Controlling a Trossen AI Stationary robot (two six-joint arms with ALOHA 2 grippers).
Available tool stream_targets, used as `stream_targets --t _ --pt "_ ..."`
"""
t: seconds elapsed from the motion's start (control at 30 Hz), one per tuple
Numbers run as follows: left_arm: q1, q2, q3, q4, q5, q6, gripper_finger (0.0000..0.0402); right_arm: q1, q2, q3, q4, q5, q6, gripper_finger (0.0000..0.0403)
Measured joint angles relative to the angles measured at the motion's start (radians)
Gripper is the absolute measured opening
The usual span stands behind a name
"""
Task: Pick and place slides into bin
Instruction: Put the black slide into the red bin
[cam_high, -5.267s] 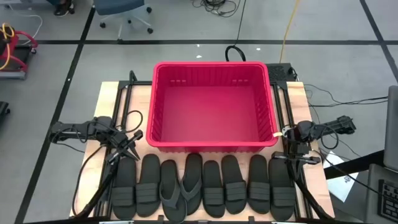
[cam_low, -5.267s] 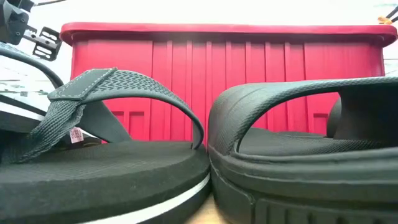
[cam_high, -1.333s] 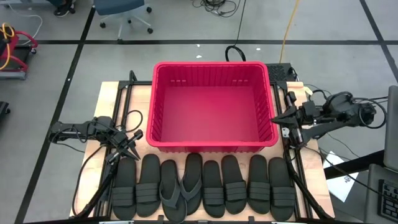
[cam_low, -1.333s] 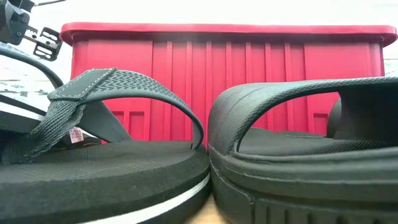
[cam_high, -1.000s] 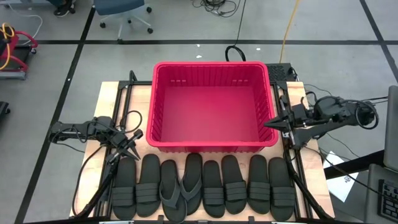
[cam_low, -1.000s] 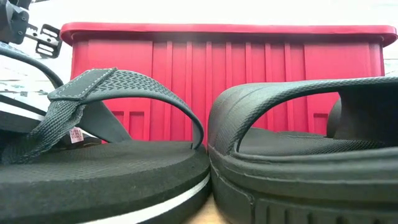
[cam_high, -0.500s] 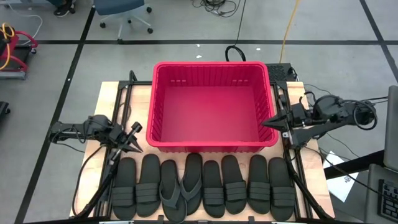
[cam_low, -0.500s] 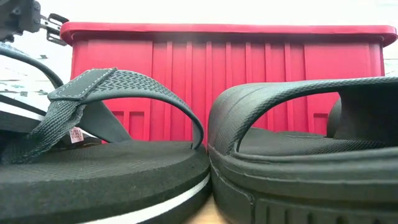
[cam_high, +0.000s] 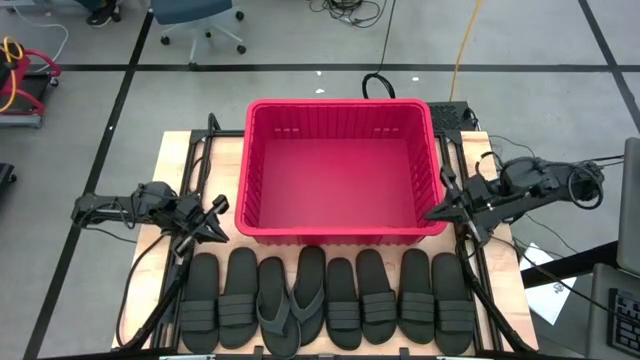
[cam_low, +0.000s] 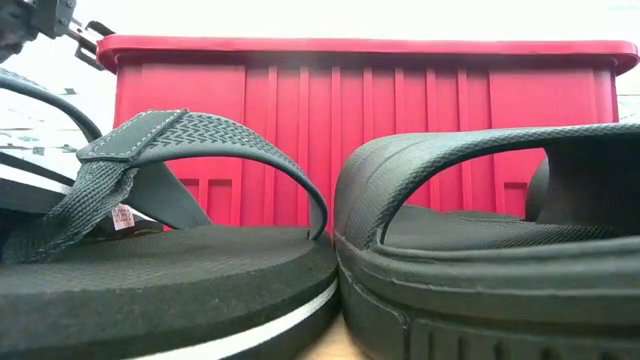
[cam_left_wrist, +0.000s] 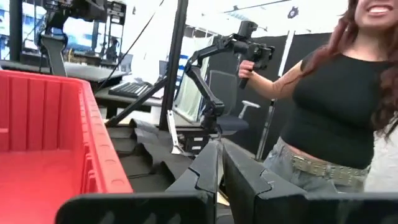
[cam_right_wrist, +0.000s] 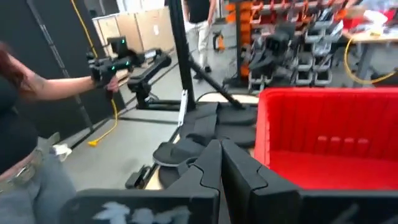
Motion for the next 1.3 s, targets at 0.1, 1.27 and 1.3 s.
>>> stream_targets --t 0.1,1.27,1.3 --pt "0.000 0.067 0.109 -0.131 -0.020 0.024 0.0026 0.001 0.010 0.000 -0.026 -0.034 0.003 0.0000" --pt "0.000 0.705 0.966 -0.790 -0.103 0.427 0.0026 0.171 0.053 0.000 -0.315 -0.405 0.540 0.0000" --pt "0.000 0.705 0.966 -0.790 -0.103 0.430 0.0026 0.171 0.056 0.000 -0.317 -0.403 0.568 0.0000"
